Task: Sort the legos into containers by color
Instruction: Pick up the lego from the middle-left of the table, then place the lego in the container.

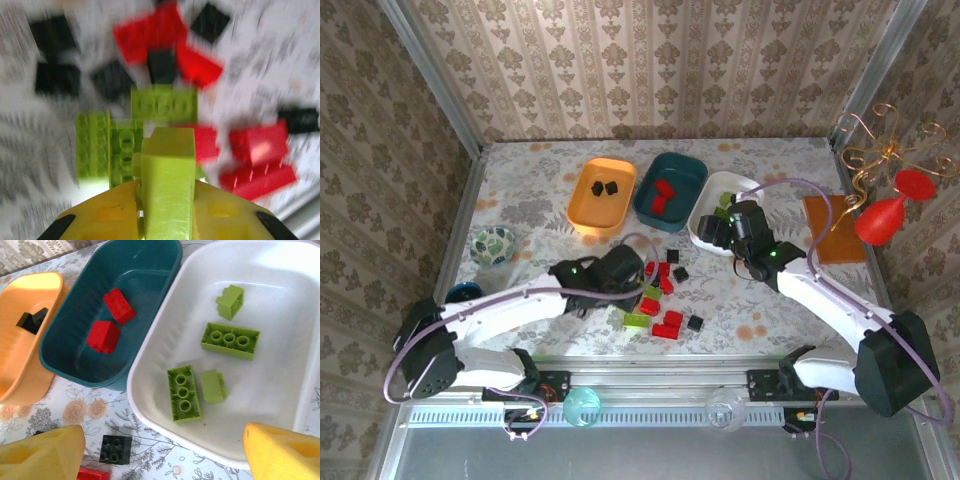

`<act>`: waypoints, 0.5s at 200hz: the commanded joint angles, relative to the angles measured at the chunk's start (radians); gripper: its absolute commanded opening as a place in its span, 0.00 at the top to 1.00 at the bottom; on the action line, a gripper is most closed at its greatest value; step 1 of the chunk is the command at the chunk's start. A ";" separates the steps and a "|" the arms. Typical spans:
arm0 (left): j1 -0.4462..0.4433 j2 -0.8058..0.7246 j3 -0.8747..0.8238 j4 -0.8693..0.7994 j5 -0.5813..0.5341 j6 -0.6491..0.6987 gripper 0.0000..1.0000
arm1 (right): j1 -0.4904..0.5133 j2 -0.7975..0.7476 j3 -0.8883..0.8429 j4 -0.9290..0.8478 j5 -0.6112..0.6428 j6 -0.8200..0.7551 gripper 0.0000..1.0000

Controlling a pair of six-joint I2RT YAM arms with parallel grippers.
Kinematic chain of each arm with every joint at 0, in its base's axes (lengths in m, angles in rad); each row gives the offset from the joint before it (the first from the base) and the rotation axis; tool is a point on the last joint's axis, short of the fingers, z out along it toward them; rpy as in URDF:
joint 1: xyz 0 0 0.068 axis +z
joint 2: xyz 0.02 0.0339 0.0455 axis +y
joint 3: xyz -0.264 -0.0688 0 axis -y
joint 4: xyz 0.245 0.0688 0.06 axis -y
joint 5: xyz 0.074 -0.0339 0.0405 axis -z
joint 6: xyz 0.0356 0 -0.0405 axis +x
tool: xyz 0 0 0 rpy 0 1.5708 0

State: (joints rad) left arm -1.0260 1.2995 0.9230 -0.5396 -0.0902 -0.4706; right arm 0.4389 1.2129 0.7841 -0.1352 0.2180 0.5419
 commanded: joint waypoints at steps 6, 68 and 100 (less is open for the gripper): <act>0.062 0.152 0.153 0.204 0.063 0.108 0.87 | 0.003 -0.065 -0.025 -0.071 0.098 0.061 0.16; 0.116 0.565 0.559 0.298 0.165 0.174 0.88 | 0.003 -0.256 -0.093 -0.119 0.138 0.093 0.16; 0.149 0.705 0.697 0.355 0.252 0.135 0.87 | 0.003 -0.310 -0.113 -0.134 0.134 0.089 0.16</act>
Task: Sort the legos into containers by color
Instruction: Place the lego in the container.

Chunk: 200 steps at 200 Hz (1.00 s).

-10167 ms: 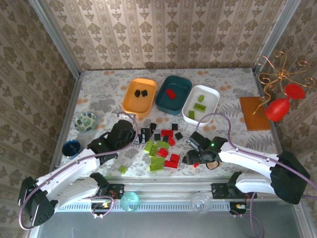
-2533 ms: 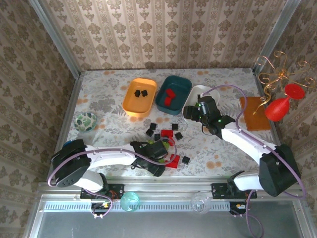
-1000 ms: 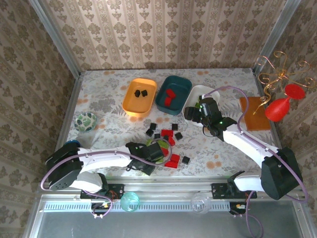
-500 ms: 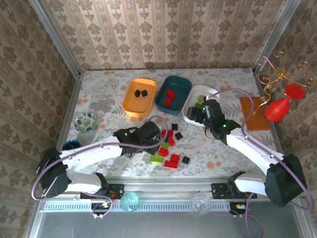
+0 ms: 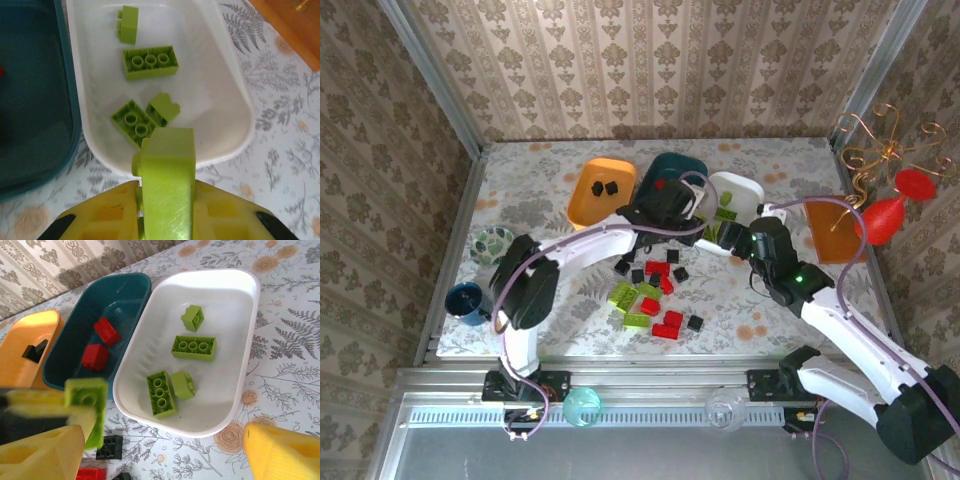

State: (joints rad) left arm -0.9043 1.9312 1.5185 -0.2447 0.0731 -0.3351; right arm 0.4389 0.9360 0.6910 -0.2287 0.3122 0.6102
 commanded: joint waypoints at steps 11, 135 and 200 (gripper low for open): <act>0.029 0.120 0.158 0.067 0.110 -0.005 0.86 | 0.003 -0.045 -0.027 -0.047 0.041 0.020 0.16; 0.080 0.060 0.169 0.238 0.238 -0.126 0.23 | 0.006 -0.031 -0.058 -0.035 -0.072 -0.007 0.15; 0.110 -0.414 -0.386 0.417 0.235 -0.177 0.00 | 0.129 0.222 0.039 0.006 -0.196 -0.096 0.18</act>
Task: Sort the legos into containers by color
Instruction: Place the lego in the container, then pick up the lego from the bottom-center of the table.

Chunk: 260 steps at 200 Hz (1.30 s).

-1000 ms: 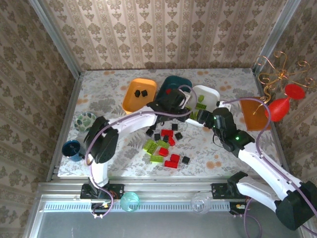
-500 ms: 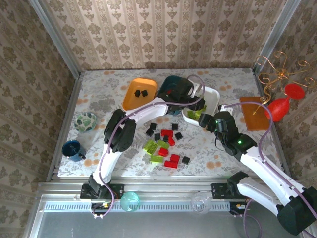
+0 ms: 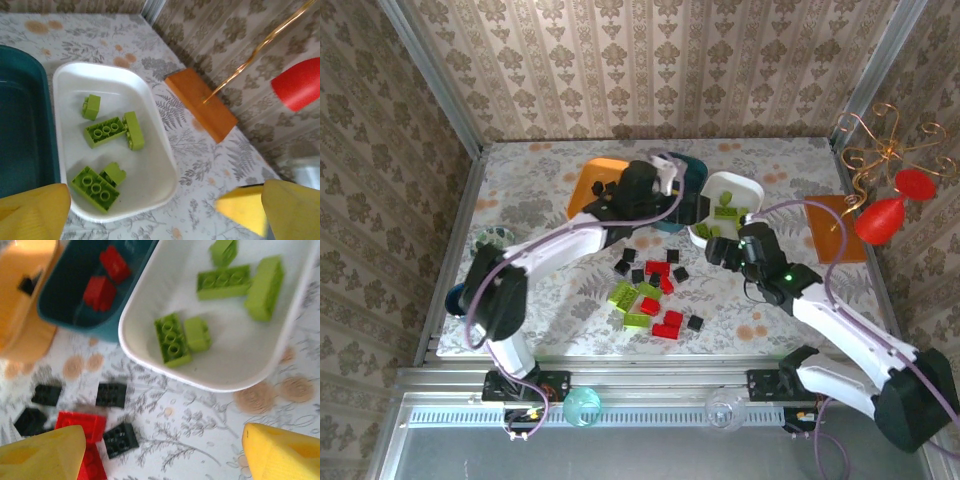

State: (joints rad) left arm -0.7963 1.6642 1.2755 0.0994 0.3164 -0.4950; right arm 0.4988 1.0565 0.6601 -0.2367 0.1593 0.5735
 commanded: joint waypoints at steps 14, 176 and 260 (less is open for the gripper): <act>-0.004 -0.248 -0.241 0.048 -0.049 -0.004 0.00 | 0.106 0.184 0.110 0.010 -0.041 -0.083 0.19; -0.084 -0.852 -0.709 -0.306 -0.471 -0.007 0.00 | 0.311 0.529 0.238 -0.022 -0.044 -0.205 0.49; -0.076 -0.844 -0.711 -0.315 -0.479 -0.005 0.00 | 0.310 0.625 0.259 0.004 -0.072 -0.208 0.66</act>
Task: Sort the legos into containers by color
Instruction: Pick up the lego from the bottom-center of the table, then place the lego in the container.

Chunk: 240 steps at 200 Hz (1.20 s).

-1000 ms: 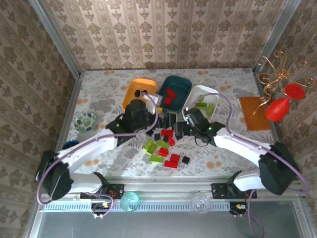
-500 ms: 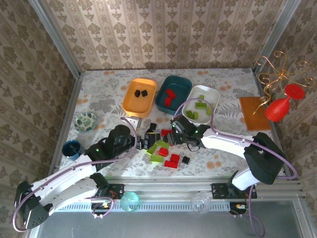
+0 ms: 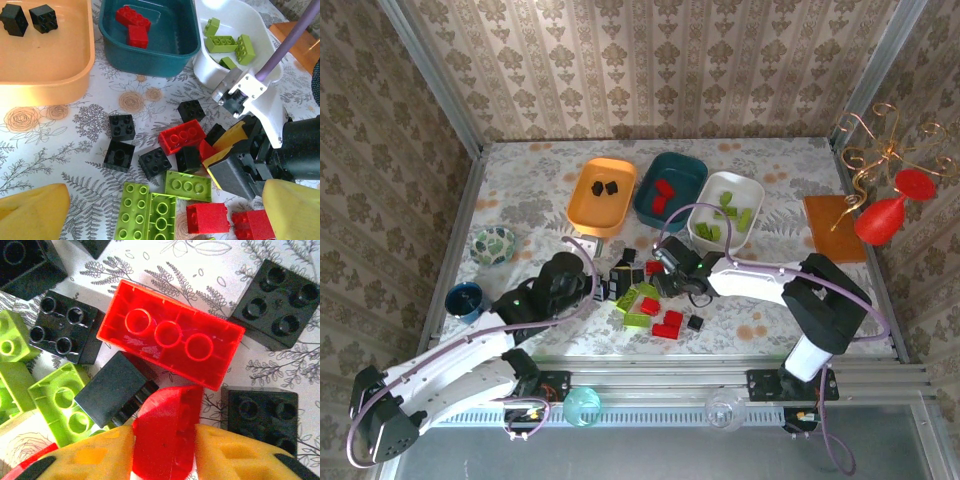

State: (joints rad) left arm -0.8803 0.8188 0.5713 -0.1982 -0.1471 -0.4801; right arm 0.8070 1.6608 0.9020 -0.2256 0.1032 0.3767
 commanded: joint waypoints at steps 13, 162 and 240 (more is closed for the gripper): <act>0.008 0.002 -0.010 -0.016 -0.017 -0.020 0.00 | 0.002 0.019 0.014 -0.007 -0.014 -0.013 0.67; 0.025 -0.012 -0.021 -0.041 -0.038 -0.011 0.00 | -0.017 -0.353 -0.042 -0.052 -0.026 0.000 0.79; 0.032 -0.032 -0.047 -0.050 -0.040 -0.041 0.00 | -0.255 0.056 0.437 -0.032 -0.052 -0.020 0.79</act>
State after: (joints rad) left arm -0.8558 0.8066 0.5369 -0.2241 -0.1699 -0.4889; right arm 0.5953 1.5669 1.2053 -0.2306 0.0509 0.3679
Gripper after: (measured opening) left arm 0.999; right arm 0.211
